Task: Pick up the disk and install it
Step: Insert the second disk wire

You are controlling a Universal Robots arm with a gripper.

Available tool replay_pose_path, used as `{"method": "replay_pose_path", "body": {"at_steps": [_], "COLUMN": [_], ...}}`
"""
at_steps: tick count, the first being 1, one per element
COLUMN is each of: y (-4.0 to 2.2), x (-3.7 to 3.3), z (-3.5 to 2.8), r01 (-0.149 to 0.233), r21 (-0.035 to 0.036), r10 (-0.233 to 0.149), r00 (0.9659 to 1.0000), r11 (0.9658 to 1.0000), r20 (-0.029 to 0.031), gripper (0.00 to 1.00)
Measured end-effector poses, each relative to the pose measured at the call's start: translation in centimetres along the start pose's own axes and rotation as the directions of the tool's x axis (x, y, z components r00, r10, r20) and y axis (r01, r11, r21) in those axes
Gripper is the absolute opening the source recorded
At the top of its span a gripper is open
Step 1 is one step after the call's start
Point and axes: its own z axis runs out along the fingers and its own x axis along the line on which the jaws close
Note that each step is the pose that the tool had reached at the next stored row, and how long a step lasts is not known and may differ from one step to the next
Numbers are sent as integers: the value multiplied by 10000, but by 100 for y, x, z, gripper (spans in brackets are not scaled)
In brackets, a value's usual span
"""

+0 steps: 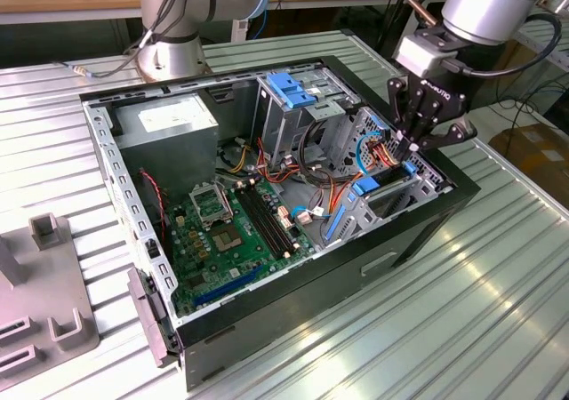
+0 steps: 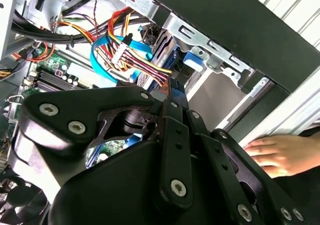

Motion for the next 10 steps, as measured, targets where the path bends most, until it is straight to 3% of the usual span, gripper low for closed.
{"method": "replay_pose_path", "body": {"at_steps": [4,8,10], "y": [0,9,47], "x": [4,5,5], "z": [-79,-108,-114], "r01": [0,0,0], "r21": [0,-8,-8], "r10": [0,0,0], "r00": [10000,10000,10000], "r11": [10000,10000,10000], "r20": [1,0,6], "gripper": [11,11,11]}}
